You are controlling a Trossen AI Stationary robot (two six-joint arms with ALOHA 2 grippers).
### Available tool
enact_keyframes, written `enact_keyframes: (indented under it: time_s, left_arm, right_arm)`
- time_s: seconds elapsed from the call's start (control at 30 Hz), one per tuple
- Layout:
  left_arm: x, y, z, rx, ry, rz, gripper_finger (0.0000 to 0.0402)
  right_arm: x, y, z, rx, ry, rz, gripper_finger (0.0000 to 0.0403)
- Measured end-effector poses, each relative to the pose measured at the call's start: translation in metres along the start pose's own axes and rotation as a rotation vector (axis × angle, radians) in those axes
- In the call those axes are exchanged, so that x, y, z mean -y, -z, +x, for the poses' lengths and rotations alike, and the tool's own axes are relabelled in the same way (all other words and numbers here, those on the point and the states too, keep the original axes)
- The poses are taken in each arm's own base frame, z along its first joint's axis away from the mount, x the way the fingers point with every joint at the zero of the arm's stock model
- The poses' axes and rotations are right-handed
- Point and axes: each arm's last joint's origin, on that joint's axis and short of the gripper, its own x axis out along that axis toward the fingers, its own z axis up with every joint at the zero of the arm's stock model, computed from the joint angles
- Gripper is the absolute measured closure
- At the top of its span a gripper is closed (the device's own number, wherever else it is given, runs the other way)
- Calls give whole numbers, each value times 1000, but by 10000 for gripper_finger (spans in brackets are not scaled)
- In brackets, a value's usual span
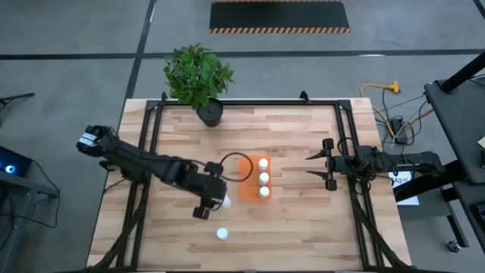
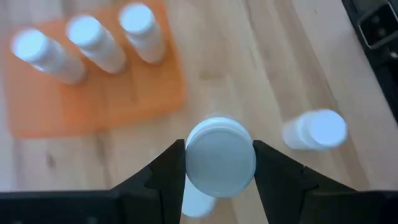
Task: Pick and place pill bottles into a basket
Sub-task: Put the white pill bottle into the orange bin
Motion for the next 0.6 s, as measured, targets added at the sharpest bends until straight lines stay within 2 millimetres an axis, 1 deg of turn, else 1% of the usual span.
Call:
enact_keyframes:
  time_s: [0.13,0.27,0.43,0.6]
  left_arm:
    - [-16,-11,1,33,-32,8,255]
    - [-29,-25,12,23,-59,29,255]
    - [-41,-42,34,-51,-101,88,255]
    - [-57,-54,46,-149,-218,126,255]
  right_arm:
    - [0,0,0,0,1,0,197]
    - [0,0,0,0,-1,0,197]
    - [0,0,0,-5,-1,0,197]
    - [0,0,0,-5,-1,0,197]
